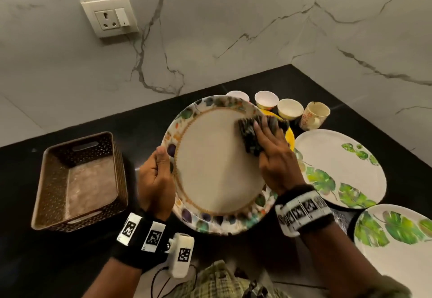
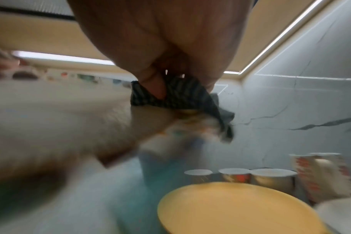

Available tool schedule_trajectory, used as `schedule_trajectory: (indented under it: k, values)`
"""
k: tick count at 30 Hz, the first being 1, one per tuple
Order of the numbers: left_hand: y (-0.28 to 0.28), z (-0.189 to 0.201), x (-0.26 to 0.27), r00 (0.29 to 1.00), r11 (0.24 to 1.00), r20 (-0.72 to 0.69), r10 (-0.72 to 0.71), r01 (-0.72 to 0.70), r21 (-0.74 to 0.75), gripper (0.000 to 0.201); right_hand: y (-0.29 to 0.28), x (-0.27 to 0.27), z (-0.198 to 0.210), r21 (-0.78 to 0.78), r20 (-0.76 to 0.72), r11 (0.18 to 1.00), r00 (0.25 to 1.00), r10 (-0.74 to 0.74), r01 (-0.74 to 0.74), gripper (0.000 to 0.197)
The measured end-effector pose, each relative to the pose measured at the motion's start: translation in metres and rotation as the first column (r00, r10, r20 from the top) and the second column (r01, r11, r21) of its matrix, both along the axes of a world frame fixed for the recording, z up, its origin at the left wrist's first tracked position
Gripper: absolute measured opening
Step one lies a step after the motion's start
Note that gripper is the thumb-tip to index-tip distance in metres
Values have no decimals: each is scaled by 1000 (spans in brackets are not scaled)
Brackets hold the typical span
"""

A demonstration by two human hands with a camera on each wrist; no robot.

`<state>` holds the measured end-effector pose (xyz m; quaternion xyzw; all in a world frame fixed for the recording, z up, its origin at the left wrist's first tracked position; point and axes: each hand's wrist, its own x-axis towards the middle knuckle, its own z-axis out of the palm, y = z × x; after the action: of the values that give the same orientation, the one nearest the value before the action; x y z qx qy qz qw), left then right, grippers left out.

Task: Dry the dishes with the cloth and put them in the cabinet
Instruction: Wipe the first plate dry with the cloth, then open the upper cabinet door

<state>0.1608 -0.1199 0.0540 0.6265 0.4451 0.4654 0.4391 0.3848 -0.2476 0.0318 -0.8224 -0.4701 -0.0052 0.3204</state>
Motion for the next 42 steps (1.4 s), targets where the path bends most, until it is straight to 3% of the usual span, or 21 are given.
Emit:
schedule_trajectory:
  k: [3,5,10,12,14,17,19,21,24,27,36,42]
  values:
    - [-8,-5,11,998,998,8,-67,67,14,41,30,-28,17,42,75,980,979,192,-195,70]
    - [-6,-10,14,997,997,-7,-83,83,5,45,40,-59,11,66,118,919,918,379,-388,69]
    - [23,-26,-4,989,984,-14,144,-145,-105,46,3,-91,-43,11,-30,730,729,684,-684,66]
    - [37,-37,-21,970,966,-70,233,-240,-101,52,-25,-79,-60,-51,-118,756,755,645,-653,65]
    - [44,-47,-34,955,954,-90,282,-289,-84,55,-45,-59,-68,-82,-145,843,843,518,-532,61]
    - [39,-61,-47,945,931,-135,296,-318,-181,58,-59,-20,-72,49,-233,992,965,124,-115,53]
    - [31,-69,-52,943,910,-162,290,-324,-257,55,-67,6,-70,99,-220,985,968,-116,141,51]
    - [25,-79,-58,944,899,-182,275,-320,-300,56,-74,22,-74,62,-121,969,966,-230,239,51]
    - [24,-102,-67,930,874,-229,286,-351,-336,60,-76,33,-88,-162,-75,968,976,-204,190,53]
    - [20,-116,-75,918,839,-261,299,-383,-386,61,-78,28,-112,-458,-126,886,981,-145,72,64]
    - [1,-132,-67,943,767,-190,271,-332,-550,51,-68,40,-129,-476,-218,879,972,-83,-32,75]
    - [7,-148,-59,944,811,-256,206,-311,-496,43,-66,37,-129,-499,-201,866,974,-105,-9,75]
